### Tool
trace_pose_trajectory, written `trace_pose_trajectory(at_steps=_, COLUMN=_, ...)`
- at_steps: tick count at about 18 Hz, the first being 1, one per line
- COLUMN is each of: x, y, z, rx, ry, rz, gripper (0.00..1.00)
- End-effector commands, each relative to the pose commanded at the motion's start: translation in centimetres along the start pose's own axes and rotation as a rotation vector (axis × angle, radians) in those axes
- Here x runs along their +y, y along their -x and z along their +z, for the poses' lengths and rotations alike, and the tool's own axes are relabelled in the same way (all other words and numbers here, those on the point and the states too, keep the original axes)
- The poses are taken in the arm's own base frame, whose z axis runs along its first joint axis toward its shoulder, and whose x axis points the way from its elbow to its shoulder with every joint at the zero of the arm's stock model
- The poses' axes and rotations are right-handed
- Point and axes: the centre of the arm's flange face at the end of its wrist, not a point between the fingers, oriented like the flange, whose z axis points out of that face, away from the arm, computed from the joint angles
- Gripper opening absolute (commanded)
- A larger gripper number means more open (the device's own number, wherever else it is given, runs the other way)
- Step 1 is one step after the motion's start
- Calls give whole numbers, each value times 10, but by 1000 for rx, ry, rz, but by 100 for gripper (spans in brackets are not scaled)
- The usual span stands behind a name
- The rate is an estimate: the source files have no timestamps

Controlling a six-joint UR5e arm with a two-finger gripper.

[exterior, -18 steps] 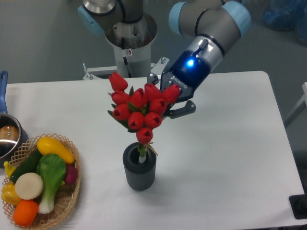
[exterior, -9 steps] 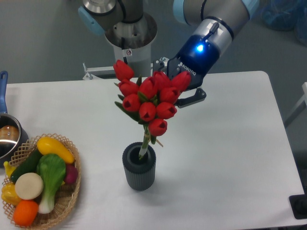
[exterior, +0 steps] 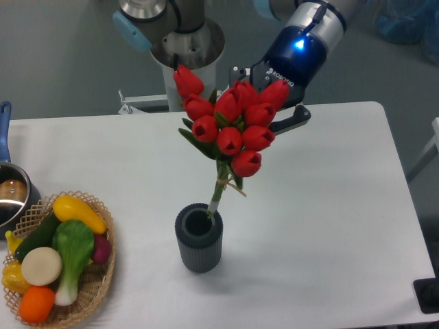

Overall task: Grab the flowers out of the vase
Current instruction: 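Lift the held tulips up out of the grey vase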

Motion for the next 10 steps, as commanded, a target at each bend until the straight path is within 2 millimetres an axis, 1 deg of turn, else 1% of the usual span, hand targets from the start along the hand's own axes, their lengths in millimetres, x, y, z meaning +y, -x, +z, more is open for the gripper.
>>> trace_pose_trajectory(at_steps=1, x=0, y=2, z=-1, rx=-4, ry=0, rz=2, gripper=23)
trace_pose_trajectory(at_steps=3, x=3, y=11, z=-11, rx=-25, ry=-2, rz=0, gripper=23)
trace_pose_trajectory(at_steps=5, x=3, y=15, z=-21, rx=-44, ry=-5, rz=4, gripper=23)
trace_pose_trajectory(at_steps=8, x=4, y=14, z=-22, rx=-47, ry=-2, rz=7, gripper=23)
trace_pose_trajectory(at_steps=10, x=4, y=16, z=-26, rx=-61, ry=3, rz=12, gripper=23)
